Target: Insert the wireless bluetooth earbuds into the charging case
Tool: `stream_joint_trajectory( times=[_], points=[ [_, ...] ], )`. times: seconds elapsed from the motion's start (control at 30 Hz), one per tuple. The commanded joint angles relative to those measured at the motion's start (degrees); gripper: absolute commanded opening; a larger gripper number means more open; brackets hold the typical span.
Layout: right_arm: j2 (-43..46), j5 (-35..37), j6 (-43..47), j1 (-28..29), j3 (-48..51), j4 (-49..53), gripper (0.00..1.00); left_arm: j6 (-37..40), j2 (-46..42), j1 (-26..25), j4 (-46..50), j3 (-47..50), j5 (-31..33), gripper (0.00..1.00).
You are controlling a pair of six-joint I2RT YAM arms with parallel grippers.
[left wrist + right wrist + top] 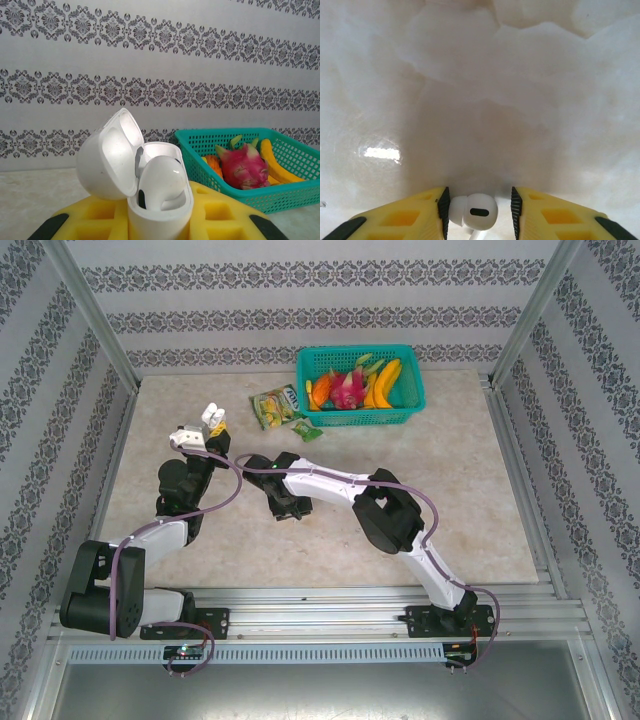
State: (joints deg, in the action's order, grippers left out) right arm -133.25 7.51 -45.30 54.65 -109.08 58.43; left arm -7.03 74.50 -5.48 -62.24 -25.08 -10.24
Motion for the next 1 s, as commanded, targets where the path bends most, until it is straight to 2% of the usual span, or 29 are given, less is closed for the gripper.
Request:
stream_joint_trajectory(
  times=[0.0,0.6,0.77,0.97],
  points=[
    [-0.4,0.6,-1.2,0.6,0.6,1.0,0.37,-1.3,-1.3,0.9,-3.6,0.2,-0.8,0.0],
    [4.5,2.1,1.1,0.7,5.9,-2.8,0.3,-1.7,-1.5,0.9,-3.2,0.0,-1.4,0.0],
    [7.2,3.5,8.8,0.2,10.2,-7.6,0.3,-1.8,-1.8,0.9,-2.6,-0.1,-1.7,0.0],
    [11.8,0.8,25.2,-1.6,17.5,-15.4,0.31,-1.8,-2.5,0.9,-2.1,-0.1,-2.1,0.0]
  ],
)
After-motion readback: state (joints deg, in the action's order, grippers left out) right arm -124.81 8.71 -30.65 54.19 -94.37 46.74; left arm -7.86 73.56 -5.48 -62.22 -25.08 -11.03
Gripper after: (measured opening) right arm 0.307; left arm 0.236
